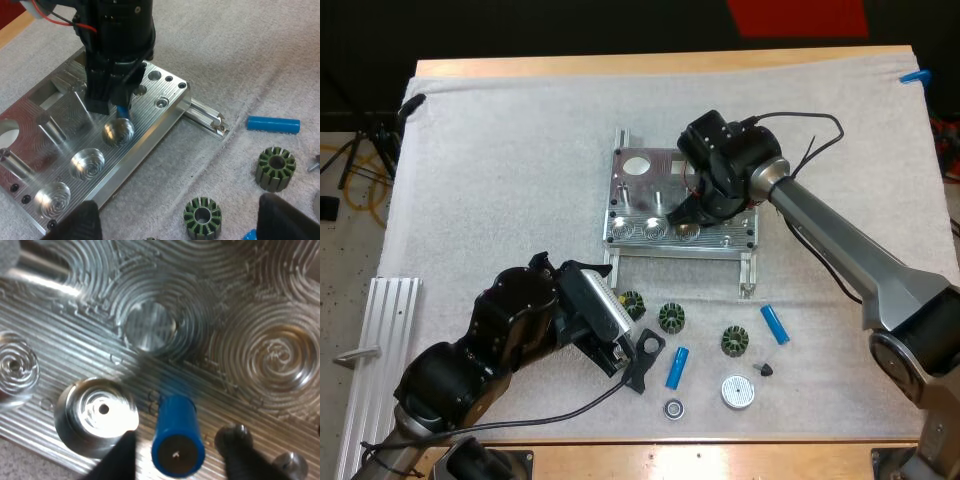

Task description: Load cells from left to right

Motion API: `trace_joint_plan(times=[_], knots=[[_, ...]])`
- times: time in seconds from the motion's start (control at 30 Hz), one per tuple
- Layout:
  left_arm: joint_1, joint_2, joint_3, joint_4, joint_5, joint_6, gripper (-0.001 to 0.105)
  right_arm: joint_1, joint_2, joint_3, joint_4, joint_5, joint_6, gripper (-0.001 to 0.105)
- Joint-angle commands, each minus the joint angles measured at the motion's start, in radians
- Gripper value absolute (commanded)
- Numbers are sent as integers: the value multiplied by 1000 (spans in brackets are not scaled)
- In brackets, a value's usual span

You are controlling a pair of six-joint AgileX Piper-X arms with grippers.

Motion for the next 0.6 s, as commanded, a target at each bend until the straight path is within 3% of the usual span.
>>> trace_joint_plan(times=[0.0, 0.1, 0.37, 0.57], knots=[[1, 0, -7, -3, -18, -6, 64, -1, -2, -5, 18, -5, -18, 60], [1, 0, -7, -3, -18, -5, 64, -1, -6, -24, 31, -5, -25, 65], [1, 0, -7, -3, -10, -5, 64, -1, -125, -48, 31, -3, -25, 65], [-5, 0, -7, -1, 45, -8, 64, -1, -247, -48, 29, -3, -25, 65]])
